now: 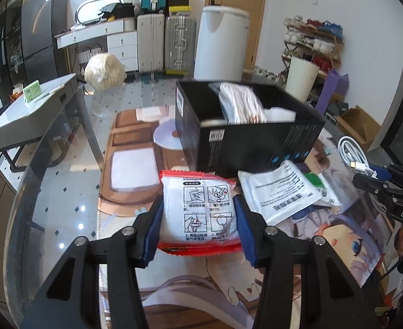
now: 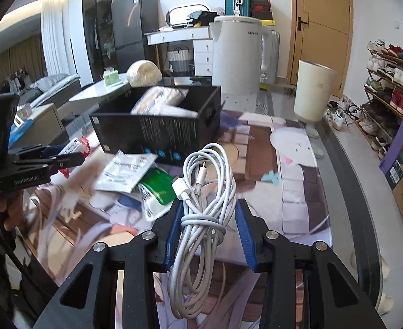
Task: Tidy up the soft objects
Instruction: 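Carry the packet into the black box with the left tool while the right tool carries the cable in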
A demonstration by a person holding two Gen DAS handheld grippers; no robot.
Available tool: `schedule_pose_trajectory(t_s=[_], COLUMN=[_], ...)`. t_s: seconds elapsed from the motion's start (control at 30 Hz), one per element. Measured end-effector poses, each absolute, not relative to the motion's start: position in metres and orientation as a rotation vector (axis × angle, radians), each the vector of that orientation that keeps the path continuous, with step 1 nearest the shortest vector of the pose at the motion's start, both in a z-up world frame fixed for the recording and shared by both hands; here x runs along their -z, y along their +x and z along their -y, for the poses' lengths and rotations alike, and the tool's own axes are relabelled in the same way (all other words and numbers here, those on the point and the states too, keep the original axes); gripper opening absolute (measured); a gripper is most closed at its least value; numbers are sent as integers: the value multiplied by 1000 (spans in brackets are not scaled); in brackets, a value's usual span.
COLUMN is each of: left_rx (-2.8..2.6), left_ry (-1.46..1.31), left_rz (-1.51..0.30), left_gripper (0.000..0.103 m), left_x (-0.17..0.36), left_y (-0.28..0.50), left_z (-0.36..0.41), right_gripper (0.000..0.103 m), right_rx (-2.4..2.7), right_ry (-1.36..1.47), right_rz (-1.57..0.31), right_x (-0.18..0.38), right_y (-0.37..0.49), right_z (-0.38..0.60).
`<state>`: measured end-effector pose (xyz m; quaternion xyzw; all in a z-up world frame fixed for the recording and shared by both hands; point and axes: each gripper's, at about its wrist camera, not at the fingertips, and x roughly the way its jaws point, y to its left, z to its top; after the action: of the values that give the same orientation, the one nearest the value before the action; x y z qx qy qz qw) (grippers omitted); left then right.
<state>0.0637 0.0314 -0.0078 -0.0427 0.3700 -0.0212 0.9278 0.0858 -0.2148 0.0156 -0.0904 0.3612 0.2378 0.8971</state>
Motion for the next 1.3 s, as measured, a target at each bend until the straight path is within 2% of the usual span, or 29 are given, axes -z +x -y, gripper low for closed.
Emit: schedule_pose_trajectory(t_s=[0.47, 1.3], left_rx=[79, 106], left_ry=[-100, -101], left_rz=[-601, -574], left_gripper=[48, 48], left_x=[-39, -44], left_y=[65, 120], left_z=[-31, -24], right_gripper=[39, 39], right_rx=[-571, -627], right_ry=[-175, -177], right_rz=[-639, -611], right_x=[-56, -61], right_y=[95, 144], right_z=[192, 154])
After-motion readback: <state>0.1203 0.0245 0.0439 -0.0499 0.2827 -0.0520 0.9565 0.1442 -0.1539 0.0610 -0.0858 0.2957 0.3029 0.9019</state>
